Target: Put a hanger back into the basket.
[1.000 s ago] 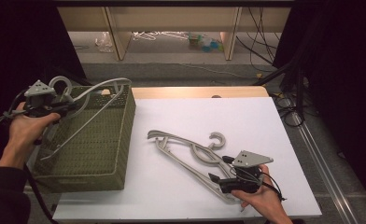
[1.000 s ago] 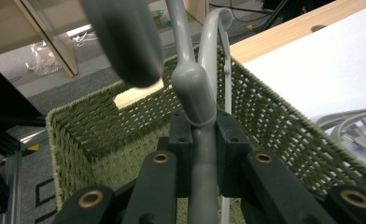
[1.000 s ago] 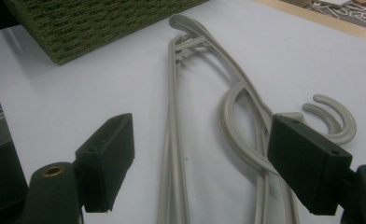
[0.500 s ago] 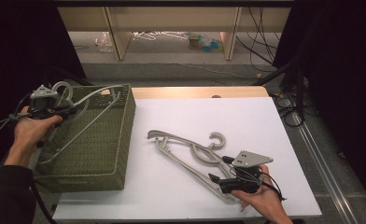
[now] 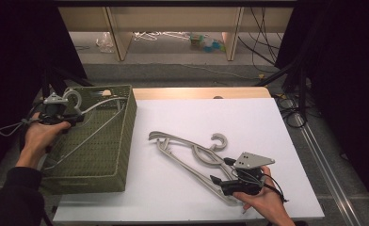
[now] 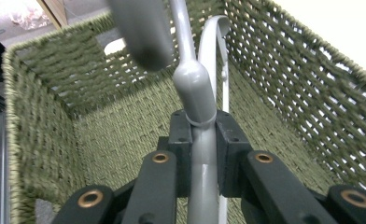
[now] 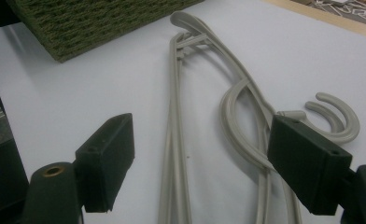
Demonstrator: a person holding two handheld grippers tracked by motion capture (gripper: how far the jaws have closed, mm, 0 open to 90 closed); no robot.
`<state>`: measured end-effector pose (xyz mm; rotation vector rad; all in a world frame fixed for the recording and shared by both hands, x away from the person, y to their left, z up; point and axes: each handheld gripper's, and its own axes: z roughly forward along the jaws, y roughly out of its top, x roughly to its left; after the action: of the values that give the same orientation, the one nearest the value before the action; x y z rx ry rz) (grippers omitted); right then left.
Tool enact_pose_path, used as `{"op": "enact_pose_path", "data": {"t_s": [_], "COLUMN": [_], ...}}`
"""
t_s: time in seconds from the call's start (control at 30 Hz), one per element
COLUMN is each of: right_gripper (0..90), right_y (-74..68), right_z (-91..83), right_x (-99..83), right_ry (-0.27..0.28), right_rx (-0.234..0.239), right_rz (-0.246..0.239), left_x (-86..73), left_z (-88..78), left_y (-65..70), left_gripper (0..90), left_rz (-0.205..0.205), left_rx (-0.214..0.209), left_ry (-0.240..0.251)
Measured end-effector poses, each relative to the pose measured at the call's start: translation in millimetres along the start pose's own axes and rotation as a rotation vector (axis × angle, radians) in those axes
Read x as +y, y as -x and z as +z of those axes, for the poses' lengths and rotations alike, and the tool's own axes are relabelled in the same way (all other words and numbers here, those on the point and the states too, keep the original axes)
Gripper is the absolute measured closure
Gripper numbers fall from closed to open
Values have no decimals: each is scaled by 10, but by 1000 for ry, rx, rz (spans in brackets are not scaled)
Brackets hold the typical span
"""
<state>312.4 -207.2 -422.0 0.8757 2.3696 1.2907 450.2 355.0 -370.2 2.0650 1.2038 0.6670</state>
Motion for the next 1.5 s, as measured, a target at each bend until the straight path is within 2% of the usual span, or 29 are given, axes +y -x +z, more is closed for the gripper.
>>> {"op": "enact_pose_path", "data": {"t_s": [0.1, 0.2, 0.3, 0.33, 0.37, 0.4, 0.43, 0.47, 0.5, 0.57, 0.6, 0.63, 0.67, 0.7, 0.73, 0.77, 0.8, 0.87, 0.9, 1.0, 1.03, 1.07, 1.1, 1.13, 1.17, 1.2, 1.37, 1.4, 1.5], "right_gripper": [241, 241, 241, 241, 241, 241, 241, 241, 241, 241, 241, 240, 240, 240, 241, 241, 241, 241, 241, 241, 241, 241, 241, 241, 241, 241, 241, 241, 241], "right_y": [0, 0, 0, 1, 1, 1, 1, 1, 1, 0, 0, 0, 1, 1, 1, 1, 1, 1, 1, 2, 3, 2, 2, 2, 3, 4, 2, 2, 1], "right_z": [1, 0, 0, 0, 0, 0, 0, 0, 1, 1, 1, 2, 1, 1, 1, 1, 1, 1, 1, 2, 1, 1, 2, 2, 1, 2, 2, 2, 1], "right_x": [-1, -1, 0, -1, -1, -1, -1, -1, -1, -1, -1, -2, -1, -1, -1, 0, -1, -2, -2, -3, -2, -2, -2, -2, -2, -3, -1, -1, -1], "right_ry": [0, -1, 0, 0, -1, -2, -2, -1, -1, -1, -1, -2, -5, -5, -5, -5, -4, -2, -2, -3, -6, -3, -2, -2, -6, -6, -6, -6, -5], "right_rx": [1, 1, 1, 1, 1, 1, 1, 1, 1, 2, 2, 2, 5, 5, 5, 5, 4, 2, 2, 2, 5, 2, 1, 1, 4, 3, 3, 3, 4], "right_rz": [0, 0, 0, 0, 1, 1, 1, 0, 0, 0, 0, 1, 0, 0, 0, -1, 0, 0, 0, 0, 0, 0, 1, 1, 1, 0, 0, 0, 0], "left_x": [-18, -60, -98, -93, -103, -140, -152, -171, -169, -187, -213, -213, -198, -198, -224, -245, -251, -276, -294, -297, -294, -297, -297, -296, -282, -276, -225, -202, -185], "left_z": [62, 121, 168, 173, 182, 190, 202, 205, 202, 207, 219, 217, 214, 214, 225, 248, 246, 255, 245, 206, 171, 141, 141, 112, 43, 7, -158, -237, -319], "left_y": [5, 31, 29, -7, -27, 16, -6, -1, -46, -59, -33, -47, -90, -90, -49, -37, -62, -88, -73, -121, -125, -113, -113, -104, -100, -61, 59, 165, 260], "left_gripper": [787, 787, 785, 786, 785, 785, 785, 785, 784, 783, 783, 781, 780, 779, 779, 777, 760, 751, 744, 677, 650, 618, 581, 581, 551, 522, 422, 403, 367], "left_rz": [18, -17, -18, 26, 45, -28, -7, -28, 12, 7, -39, -25, 30, 30, -34, -57, -24, -9, -48, -32, -45, -85, -85, -111, -99, -129, -110, -148, -145], "left_rx": [-5, -3, -6, -17, -19, -5, -4, 0, -14, -9, 2, 4, -6, -6, 7, 12, 18, 19, 30, 36, 51, 69, 69, 76, 67, 76, 61, 42, 20], "left_ry": [-20, -16, -26, -44, -42, -32, -26, -29, -47, -46, -27, -37, -62, -62, -52, -31, -79, -74, -74, -75, -84, -77, -77, -64, -51, -40, 22, 72, 115]}}
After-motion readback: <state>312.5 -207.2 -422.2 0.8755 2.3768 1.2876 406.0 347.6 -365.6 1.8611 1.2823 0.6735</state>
